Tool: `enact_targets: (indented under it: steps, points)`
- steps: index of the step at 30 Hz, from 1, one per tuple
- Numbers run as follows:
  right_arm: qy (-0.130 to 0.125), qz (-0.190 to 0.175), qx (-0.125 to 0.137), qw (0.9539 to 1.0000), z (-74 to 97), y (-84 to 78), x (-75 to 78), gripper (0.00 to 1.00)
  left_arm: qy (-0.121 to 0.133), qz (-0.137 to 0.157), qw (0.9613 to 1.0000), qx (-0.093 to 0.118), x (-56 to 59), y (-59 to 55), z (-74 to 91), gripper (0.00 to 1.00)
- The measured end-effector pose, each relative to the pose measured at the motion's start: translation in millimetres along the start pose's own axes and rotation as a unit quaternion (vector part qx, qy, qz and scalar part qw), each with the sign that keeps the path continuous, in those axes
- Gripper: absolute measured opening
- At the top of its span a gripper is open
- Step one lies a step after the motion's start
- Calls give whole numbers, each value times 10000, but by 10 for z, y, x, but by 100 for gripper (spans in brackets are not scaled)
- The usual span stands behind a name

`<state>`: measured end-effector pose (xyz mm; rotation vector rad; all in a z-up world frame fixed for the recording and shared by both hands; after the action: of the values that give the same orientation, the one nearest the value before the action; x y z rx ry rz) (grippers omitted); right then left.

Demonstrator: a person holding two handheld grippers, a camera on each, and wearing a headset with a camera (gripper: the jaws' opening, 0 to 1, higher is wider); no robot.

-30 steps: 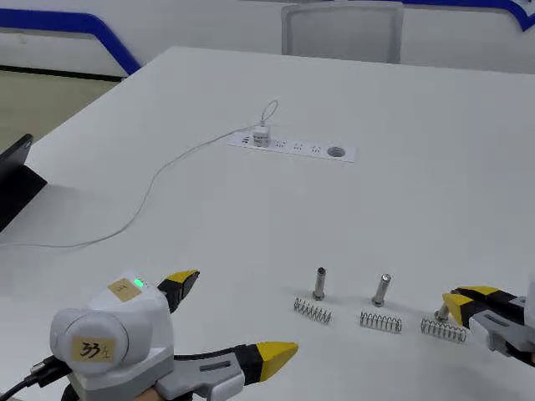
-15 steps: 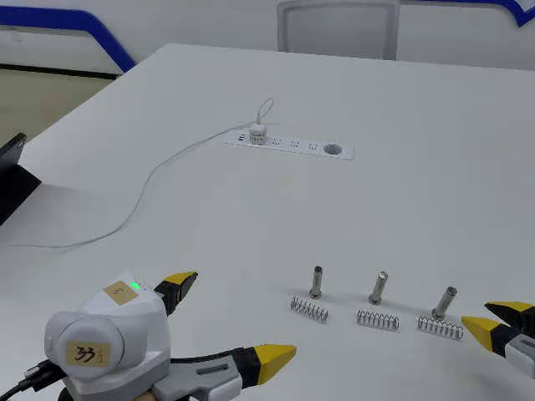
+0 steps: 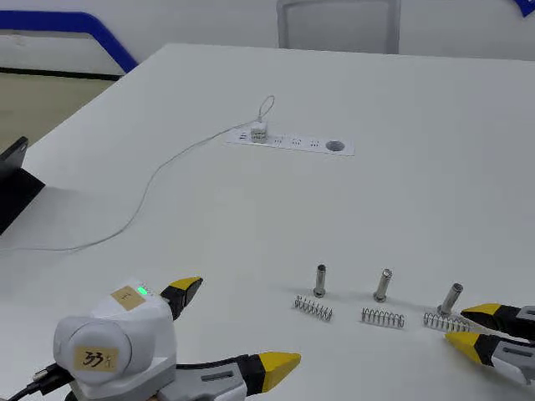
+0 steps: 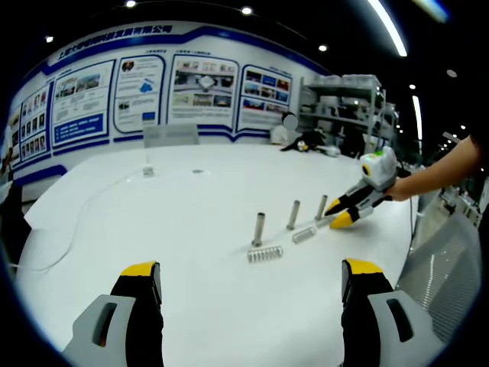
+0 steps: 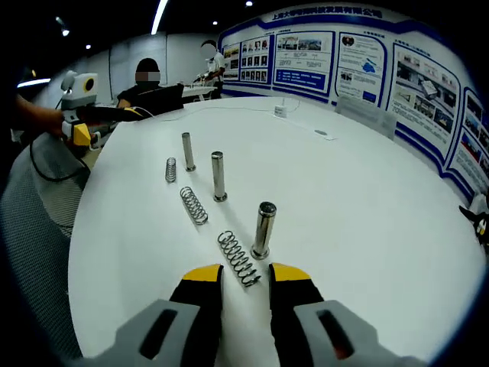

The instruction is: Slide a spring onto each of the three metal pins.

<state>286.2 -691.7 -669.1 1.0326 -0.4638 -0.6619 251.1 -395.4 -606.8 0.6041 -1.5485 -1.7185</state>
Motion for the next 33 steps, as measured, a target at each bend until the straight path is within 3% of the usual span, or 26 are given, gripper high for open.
enact_targets:
  steps: [7,22,26,33]
  points:
    - [269,-211,70,9994,8,-41,23,23,-14,-34,10000,-31,6,-9,-1,100]
    - [641,38,-5,9979,31,-7,-82,12,-100,-125,9998,-125,46,-34,-8,100]
    - [693,39,-39,9976,26,-8,-96,12,-136,-133,9997,-136,62,-38,-11,100]
    - [535,62,-181,9984,12,-3,-113,11,-372,-182,9989,-213,157,-67,-27,100]
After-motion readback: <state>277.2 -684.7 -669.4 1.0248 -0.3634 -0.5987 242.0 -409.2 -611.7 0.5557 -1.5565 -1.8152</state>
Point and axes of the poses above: the centre of the closed fingertips' face, and the gripper's own axes: z roughly backward along the fingers, x roughly to its right, y roughly out of its top, the point moved 4 cm from there along z, roughly backward along the fingers, and after that the axes turned 13 degrees about x, right-handed, at the moved point
